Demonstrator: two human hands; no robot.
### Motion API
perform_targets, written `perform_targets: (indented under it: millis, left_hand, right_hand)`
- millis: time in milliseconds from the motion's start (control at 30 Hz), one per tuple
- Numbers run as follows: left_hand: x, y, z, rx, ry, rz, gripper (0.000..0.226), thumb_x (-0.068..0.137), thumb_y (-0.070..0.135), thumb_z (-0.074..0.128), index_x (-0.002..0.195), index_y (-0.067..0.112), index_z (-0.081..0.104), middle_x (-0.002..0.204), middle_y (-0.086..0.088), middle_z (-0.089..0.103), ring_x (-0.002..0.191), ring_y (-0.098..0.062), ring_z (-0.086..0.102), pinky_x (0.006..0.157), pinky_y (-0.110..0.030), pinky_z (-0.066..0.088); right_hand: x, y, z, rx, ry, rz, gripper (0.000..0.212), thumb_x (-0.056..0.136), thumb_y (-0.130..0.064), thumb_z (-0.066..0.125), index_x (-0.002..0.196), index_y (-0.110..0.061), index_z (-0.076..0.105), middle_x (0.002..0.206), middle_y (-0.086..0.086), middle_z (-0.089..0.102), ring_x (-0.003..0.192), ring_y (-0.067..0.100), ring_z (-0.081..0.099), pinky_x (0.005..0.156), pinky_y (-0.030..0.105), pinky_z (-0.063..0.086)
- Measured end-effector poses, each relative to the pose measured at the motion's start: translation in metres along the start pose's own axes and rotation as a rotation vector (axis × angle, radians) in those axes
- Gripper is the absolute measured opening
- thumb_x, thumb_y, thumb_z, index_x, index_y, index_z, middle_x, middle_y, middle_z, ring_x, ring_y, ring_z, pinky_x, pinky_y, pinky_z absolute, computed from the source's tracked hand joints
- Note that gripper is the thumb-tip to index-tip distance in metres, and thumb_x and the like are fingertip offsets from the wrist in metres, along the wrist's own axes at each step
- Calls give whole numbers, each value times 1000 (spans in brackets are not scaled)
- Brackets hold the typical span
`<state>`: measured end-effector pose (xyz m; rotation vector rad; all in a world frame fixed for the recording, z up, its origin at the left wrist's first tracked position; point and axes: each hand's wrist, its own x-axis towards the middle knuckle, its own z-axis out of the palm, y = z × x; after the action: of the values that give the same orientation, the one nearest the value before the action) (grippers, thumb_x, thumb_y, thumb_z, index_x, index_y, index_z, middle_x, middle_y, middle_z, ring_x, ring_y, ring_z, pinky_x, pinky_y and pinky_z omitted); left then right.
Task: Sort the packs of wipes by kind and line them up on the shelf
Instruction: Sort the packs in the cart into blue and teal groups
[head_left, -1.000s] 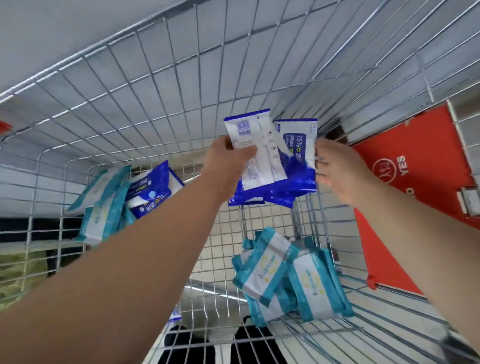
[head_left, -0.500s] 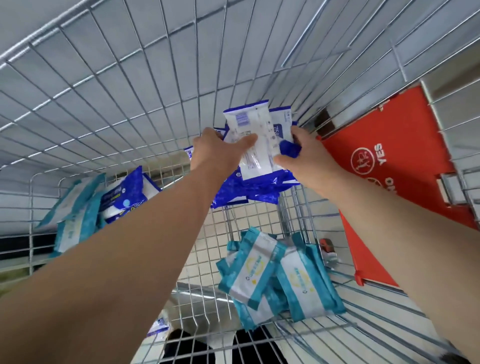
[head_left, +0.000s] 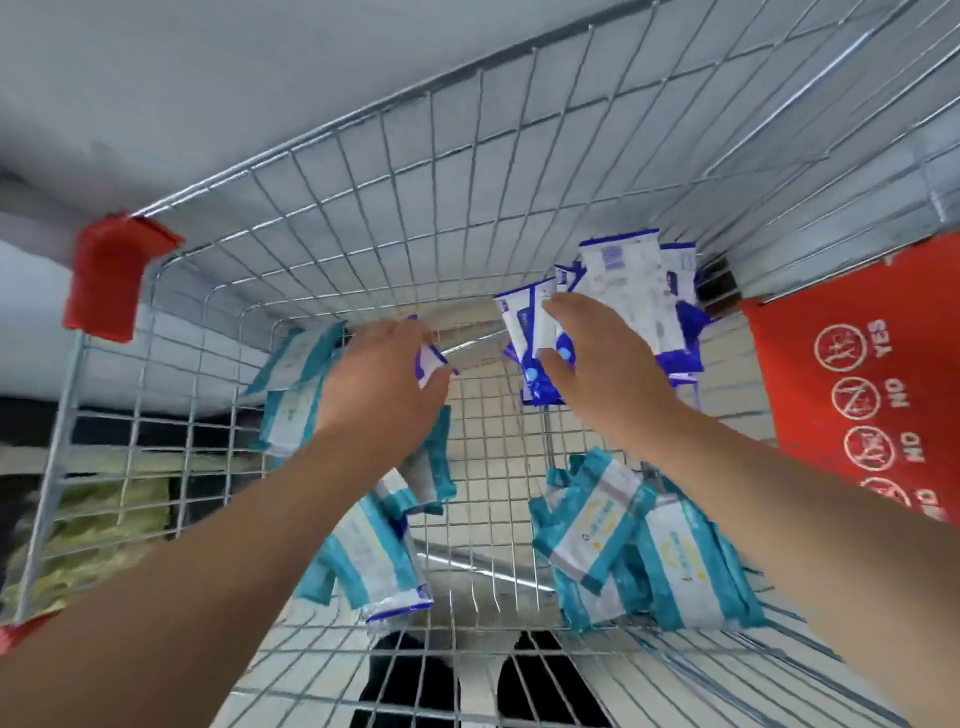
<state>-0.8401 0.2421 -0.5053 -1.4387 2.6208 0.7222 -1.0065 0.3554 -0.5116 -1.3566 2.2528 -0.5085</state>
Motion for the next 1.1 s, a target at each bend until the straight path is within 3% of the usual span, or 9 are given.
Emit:
perform_targets:
  millis: [167,333,500,633,800,867,933,1000,1100]
  left_hand:
    - [-15,-88,-24,230,-43,-78,42,90,30,59,127,13,52,126,-13,51,117,-35,47,95,-45,42]
    - [7,-143,-14,295,-150,-72,49,91,18,57,137,9,42,137,-14,45,125,-33,44,103,-44,40]
    - [32,-155,-4,365,-171,-43,24,91,6,48,112,8,58,117,-16,56,107,-36,57,81,-39,45]
    - [9,-156,-6,242,-219,-30,20,90,6,49,106,5,61,120,-14,53,103,-36,57,83,-39,48]
    - [-24,-162,-1,47,-452,-81,22,86,21,62,102,7,70,154,-10,10,129,-31,42,107,-36,39]
    - [-20,-158,0,-63,-434,-175,37,93,34,54,115,5,63,152,-11,18,128,-25,41,106,-30,35]
    - [-9,-155,4,-139,-302,-279,44,97,38,49,120,1,56,141,-14,38,116,-27,49,93,-30,38]
    - [0,-154,7,-206,-185,-355,46,93,35,58,122,0,50,132,-14,42,101,-26,51,82,-31,39]
    - [4,-151,12,-289,-158,-406,67,86,28,70,138,7,33,135,-14,38,116,-31,49,92,-40,41]
  right_hand:
    - [15,-60,57,-24,-110,-65,36,91,-16,53,126,-7,52,129,9,53,122,27,46,97,35,35]
    - [21,-94,104,-49,-246,-52,47,96,-23,47,142,-18,40,145,2,44,133,19,38,102,25,27]
    - [17,-102,135,-61,-311,-50,32,93,-27,55,123,-16,60,120,4,62,112,23,55,87,31,42]
    - [9,-104,144,17,-378,45,23,86,-29,65,106,-18,67,95,-1,70,90,18,64,80,31,50]
    - [3,-102,151,64,-482,95,27,81,-35,71,100,-16,68,85,-5,64,79,14,62,71,30,49]
    - [0,-99,154,77,-516,105,28,76,-39,74,90,-16,66,80,-4,63,73,14,60,62,29,47]
    - [-6,-98,160,59,-536,100,31,71,-41,77,84,-18,60,77,-5,58,70,14,56,57,29,41]
    - [-14,-98,168,53,-547,99,42,67,-41,79,97,-20,58,88,-5,59,79,14,57,65,31,47]
    - [-23,-100,178,145,-516,123,53,66,-34,80,109,-18,55,103,-6,62,91,14,60,79,34,52]
